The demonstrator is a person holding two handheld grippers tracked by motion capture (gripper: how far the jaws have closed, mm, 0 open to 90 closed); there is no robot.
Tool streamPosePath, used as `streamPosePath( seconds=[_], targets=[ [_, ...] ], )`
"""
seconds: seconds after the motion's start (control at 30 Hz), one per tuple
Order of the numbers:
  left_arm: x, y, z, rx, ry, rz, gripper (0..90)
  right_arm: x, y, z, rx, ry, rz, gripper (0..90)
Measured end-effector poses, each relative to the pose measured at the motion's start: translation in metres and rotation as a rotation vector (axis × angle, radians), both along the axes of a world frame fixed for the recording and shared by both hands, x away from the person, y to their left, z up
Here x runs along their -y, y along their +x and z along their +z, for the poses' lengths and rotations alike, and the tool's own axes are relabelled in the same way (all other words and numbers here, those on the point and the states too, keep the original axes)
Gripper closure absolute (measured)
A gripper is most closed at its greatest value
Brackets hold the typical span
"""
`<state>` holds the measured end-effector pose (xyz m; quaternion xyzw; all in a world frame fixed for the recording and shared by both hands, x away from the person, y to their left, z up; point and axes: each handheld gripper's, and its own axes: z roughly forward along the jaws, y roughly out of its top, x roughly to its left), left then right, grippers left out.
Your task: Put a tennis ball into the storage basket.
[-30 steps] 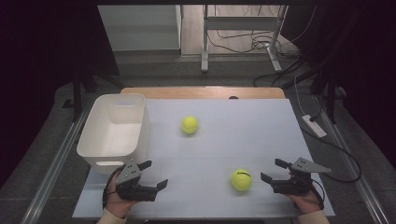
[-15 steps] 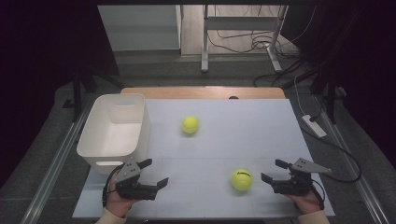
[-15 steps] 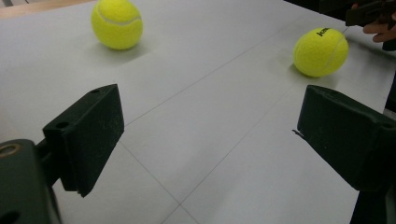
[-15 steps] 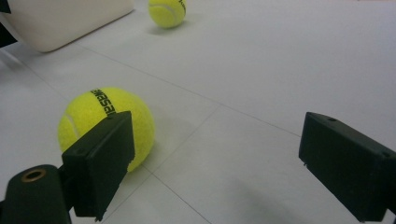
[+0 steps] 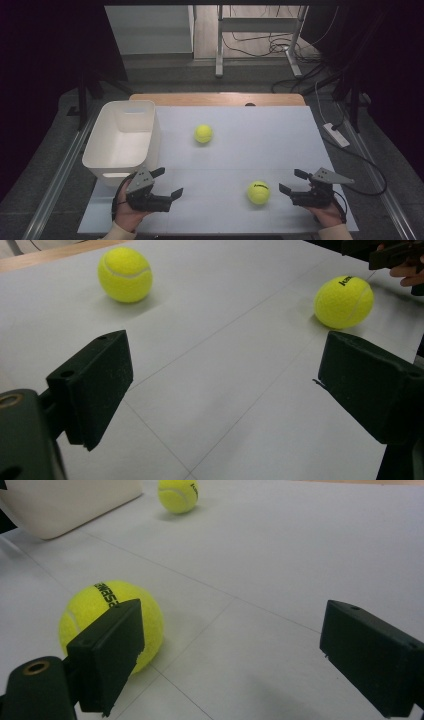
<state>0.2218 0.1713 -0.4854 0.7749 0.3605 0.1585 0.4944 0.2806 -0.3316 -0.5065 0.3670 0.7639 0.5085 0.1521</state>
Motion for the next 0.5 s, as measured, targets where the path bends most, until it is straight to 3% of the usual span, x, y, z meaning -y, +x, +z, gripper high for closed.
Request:
streamPosePath(
  seconds=[0.5],
  targets=[
    [0.013, 0.009, 0.012, -0.027, 0.019, 0.004, 8.4, 0.004, -0.004, -0.001, 0.0, 0.002, -0.007, 10.9]
  ],
)
